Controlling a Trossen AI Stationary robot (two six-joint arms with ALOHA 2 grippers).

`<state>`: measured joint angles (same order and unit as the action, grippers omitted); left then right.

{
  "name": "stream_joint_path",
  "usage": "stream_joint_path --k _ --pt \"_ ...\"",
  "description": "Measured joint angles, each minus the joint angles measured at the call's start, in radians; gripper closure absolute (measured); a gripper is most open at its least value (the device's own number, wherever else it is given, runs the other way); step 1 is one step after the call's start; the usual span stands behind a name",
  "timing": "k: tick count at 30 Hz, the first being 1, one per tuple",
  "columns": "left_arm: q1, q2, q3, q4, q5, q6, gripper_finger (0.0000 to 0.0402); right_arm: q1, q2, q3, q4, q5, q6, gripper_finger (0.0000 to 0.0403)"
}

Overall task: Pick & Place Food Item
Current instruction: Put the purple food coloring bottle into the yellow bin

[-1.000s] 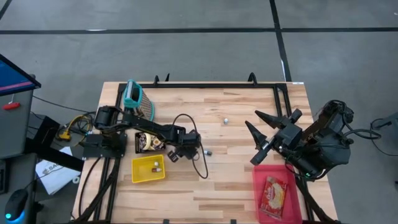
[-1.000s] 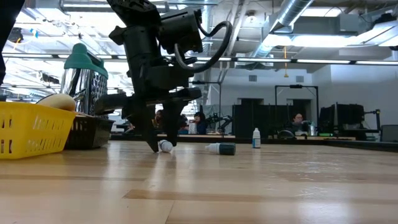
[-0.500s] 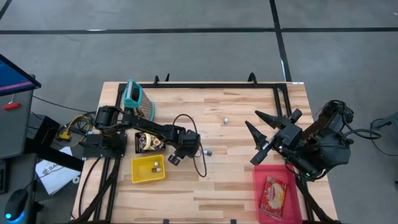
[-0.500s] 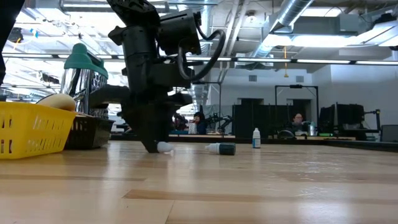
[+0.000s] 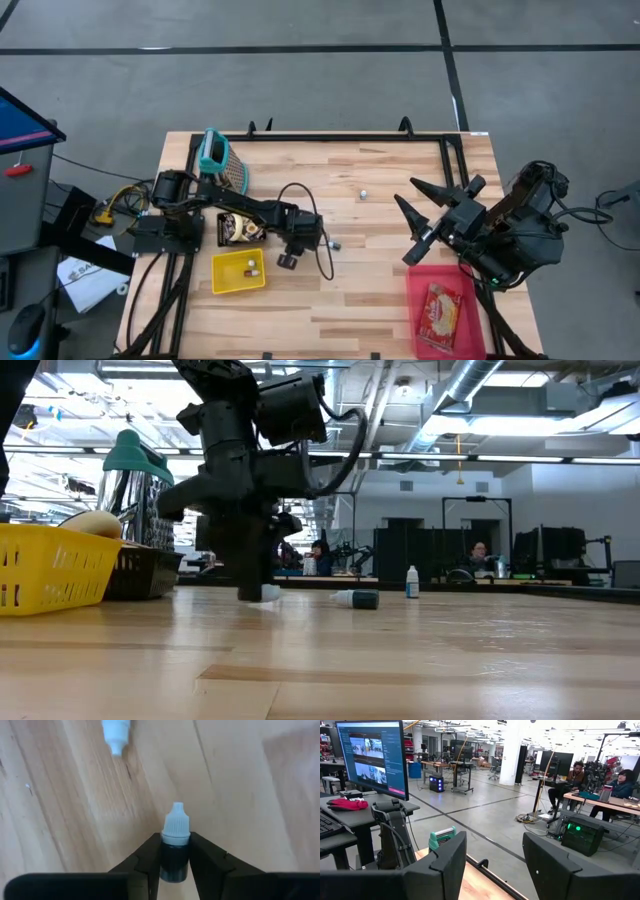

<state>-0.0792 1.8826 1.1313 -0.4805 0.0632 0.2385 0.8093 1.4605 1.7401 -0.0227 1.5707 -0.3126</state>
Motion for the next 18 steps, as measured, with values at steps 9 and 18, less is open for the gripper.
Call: stream_joint_path --k 9,18 --pt "-0.002 -0.079 0.000 0.072 0.063 -0.231 0.0325 0.000 0.000 0.000 0.000 0.000 -0.001 0.0216" --pt "-0.025 -0.288 0.001 -0.101 0.047 -0.302 0.0321 0.000 0.000 0.000 -0.008 0.000 -0.001 0.0216"
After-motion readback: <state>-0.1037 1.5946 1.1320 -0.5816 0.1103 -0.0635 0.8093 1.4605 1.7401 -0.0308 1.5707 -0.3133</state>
